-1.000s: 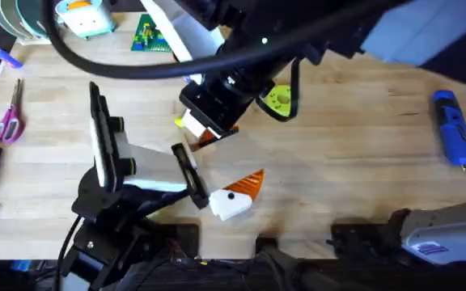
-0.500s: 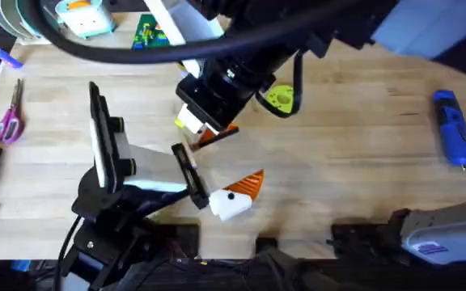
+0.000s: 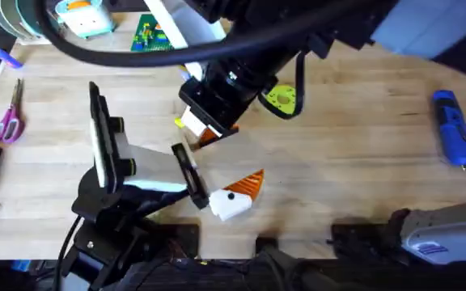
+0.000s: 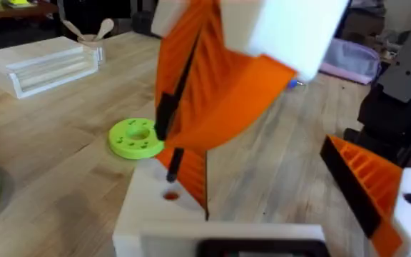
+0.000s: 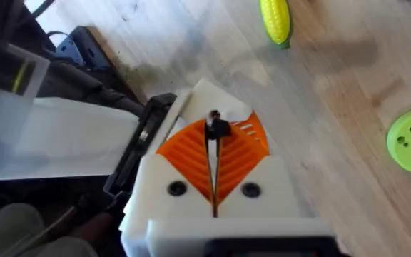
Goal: Pick up the gripper from the table and insert it into the empty holder that is missing its gripper. Then pick up a screw, insert it into the mounting hole, and use the screwdriver to tighten it. Finally, clean up the table by picking up the vegetable and placing it into the bucket.
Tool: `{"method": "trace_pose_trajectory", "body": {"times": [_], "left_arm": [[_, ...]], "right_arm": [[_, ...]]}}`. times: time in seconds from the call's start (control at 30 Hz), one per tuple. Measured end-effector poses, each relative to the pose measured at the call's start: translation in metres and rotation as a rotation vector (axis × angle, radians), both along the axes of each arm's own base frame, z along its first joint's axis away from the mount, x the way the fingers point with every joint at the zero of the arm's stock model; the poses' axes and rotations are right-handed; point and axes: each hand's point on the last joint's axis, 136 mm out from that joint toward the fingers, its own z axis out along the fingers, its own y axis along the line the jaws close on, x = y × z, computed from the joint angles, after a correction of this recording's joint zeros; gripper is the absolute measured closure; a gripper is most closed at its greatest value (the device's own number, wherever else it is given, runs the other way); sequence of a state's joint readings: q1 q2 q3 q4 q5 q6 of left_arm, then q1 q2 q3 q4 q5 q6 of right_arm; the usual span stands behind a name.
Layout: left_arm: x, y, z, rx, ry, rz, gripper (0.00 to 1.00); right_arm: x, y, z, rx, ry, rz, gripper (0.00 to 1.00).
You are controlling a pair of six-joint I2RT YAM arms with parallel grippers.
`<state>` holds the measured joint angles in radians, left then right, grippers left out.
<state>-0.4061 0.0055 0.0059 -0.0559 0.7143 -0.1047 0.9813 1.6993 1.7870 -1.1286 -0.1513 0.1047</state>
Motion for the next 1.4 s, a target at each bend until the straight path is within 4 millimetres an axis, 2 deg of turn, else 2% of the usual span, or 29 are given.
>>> {"method": "trace_pose_trajectory", "body": {"times": [0.23,0.5,1.13,1.17,1.27,1.4], "left_arm": [[0.000,0.000,0.000,0.000,0.000,0.000,0.008],[0.000,0.000,0.000,0.000,0.000,0.000,0.008],[0.000,0.000,0.000,-0.002,0.005,0.003,0.008],[0.000,0.000,0.000,-0.002,0.004,0.003,0.008],[0.001,0.000,0.000,-0.002,0.004,0.004,0.008],[0.001,0.000,0.000,-0.001,0.004,0.004,0.008]], "right_arm": [[0.001,0.001,0.000,0.004,-0.003,0.000,0.995],[0.002,0.004,-0.015,-0.034,0.025,0.001,0.995],[0.004,0.007,-0.024,-0.052,0.039,0.002,0.995],[0.004,0.007,-0.024,-0.052,0.040,0.001,0.979],[0.003,0.007,-0.024,-0.051,0.043,0.003,0.815],[0.002,0.008,-0.024,-0.047,0.048,0.006,0.709]]}}
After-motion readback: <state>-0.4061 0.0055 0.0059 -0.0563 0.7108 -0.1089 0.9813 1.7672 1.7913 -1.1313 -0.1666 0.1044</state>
